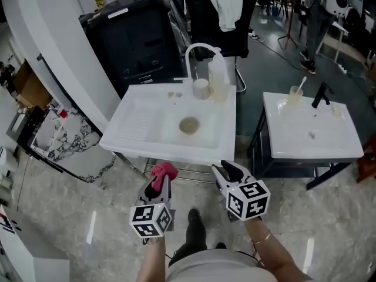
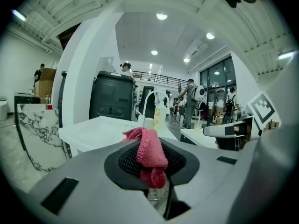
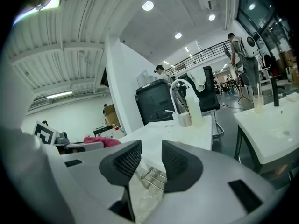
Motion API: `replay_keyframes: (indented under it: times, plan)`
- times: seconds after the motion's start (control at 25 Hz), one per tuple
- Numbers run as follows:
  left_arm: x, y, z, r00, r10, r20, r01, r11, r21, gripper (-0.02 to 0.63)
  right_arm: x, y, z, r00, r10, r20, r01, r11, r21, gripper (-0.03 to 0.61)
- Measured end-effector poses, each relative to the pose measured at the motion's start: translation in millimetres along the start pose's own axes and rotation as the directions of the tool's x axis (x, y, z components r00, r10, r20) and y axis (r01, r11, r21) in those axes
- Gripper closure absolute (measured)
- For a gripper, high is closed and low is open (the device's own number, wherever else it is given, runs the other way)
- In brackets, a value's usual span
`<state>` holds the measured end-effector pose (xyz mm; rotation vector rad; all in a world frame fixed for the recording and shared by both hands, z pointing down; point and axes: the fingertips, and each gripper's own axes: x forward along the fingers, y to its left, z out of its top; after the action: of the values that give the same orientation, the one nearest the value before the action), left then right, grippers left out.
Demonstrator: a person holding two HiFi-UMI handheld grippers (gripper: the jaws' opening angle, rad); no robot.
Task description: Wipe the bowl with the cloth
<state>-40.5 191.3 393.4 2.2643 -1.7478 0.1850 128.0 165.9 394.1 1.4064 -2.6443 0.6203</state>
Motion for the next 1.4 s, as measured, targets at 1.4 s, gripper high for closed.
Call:
replay_keyframes:
  times: [1.4]
  plan:
    - [241, 177, 78, 0.995, -0.1, -0.011, 0.1, 0.995, -0.012, 0.528, 287, -83, 52, 0.978, -0.176, -0.108, 0.181, 0.983, 0.037, 0.446]
